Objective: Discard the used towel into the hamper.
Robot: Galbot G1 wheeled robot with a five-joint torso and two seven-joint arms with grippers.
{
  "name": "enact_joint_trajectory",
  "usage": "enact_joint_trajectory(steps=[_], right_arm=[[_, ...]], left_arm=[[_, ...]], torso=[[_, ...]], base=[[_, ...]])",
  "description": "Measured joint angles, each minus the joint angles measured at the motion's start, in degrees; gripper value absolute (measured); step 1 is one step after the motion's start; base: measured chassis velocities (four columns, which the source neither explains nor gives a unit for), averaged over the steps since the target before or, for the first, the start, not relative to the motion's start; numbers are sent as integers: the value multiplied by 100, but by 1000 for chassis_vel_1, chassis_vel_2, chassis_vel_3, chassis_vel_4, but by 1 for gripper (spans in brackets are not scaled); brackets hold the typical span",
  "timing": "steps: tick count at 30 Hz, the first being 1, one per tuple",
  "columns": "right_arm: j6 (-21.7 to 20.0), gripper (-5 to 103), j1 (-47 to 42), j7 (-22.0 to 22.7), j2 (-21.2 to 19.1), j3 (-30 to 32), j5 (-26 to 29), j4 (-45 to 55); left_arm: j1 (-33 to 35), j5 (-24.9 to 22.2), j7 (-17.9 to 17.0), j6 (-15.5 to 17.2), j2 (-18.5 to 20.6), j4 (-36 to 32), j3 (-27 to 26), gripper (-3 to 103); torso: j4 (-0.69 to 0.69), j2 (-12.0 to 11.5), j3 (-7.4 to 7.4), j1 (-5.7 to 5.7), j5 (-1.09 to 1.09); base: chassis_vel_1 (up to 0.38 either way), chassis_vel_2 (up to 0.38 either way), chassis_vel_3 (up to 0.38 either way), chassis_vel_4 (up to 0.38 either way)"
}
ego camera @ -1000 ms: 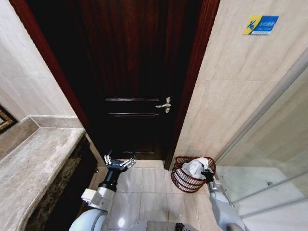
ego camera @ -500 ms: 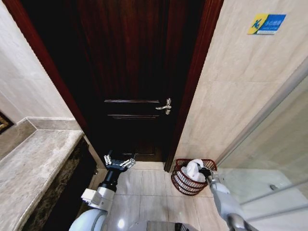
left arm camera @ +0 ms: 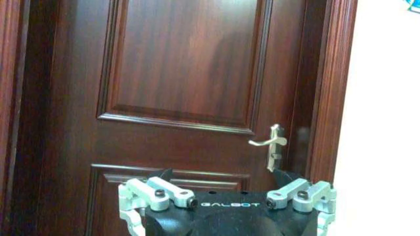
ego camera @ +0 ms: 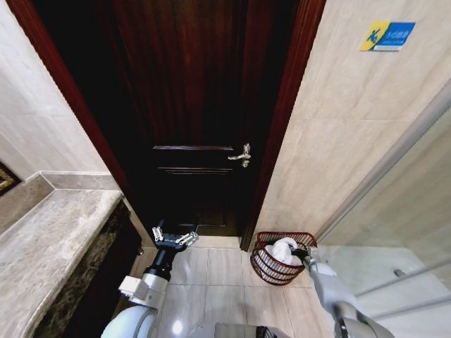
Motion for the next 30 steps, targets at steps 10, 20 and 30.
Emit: enact_joint_trajectory(steps=[10,20,30], right_arm=[[-103,37,-260,-881,227,-175,616,400],[16,75,-400,-175,211,-138,324,233],[363,100,-631,555,150,-43,204,470]], left_arm=[[0,0,0,0,0,0,0,100],[0,0,0,0,0,0,0,100],[0,0,0,0,0,0,0,100]], torso=[[0,1,0,0,2],[-2,1,0,0,-1],[1,1,-1,0,1]], base=[[0,0,0,0],[0,0,0,0],[0,0,0,0]])
